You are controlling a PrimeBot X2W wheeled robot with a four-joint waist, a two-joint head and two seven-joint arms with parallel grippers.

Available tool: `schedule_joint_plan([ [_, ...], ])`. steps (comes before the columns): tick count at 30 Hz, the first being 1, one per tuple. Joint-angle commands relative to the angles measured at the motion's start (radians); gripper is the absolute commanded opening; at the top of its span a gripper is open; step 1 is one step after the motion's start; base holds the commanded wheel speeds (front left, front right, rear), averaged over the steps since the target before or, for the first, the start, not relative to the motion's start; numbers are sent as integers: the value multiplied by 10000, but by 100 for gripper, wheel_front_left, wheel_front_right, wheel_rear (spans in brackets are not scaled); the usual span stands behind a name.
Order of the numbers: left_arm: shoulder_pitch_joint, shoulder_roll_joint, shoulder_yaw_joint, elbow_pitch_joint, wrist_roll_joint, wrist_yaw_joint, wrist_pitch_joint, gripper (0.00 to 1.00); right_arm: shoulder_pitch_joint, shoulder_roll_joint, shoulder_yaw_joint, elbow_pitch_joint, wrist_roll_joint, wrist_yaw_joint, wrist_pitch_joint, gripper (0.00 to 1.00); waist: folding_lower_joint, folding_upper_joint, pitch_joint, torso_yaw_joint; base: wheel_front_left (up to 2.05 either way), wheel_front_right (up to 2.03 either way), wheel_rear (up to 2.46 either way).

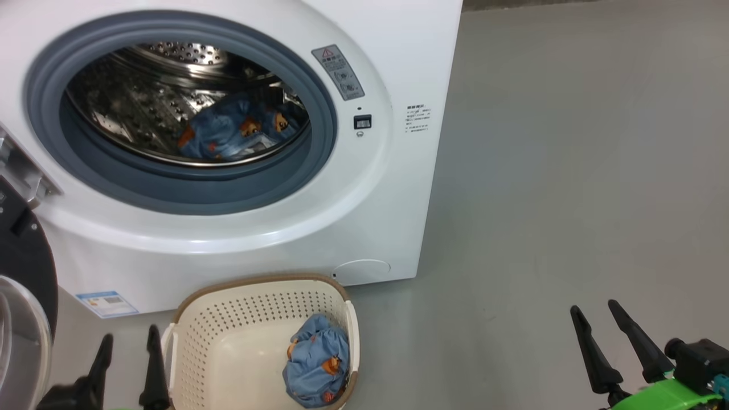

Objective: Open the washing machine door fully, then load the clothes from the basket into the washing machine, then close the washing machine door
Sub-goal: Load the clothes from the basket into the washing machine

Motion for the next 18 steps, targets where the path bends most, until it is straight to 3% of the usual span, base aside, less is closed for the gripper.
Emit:
schedule_joint_plan([
  [1,65,174,387,-402,11,-26,-63,100,94,-195,111,-283,134,27,-49,100,0,0,-81,-28,0,0,0],
  [8,865,163,409,-1208,-120,106,-63,100,329,-151,-82,-373,120,27,-49,100,0,0,-103,-72,0,0,0],
  [18,906,161,119,-1220,-267,264,-63,100,150,-100,-89,-417,102,27,-49,100,0,0,91,-112,0,0,0],
])
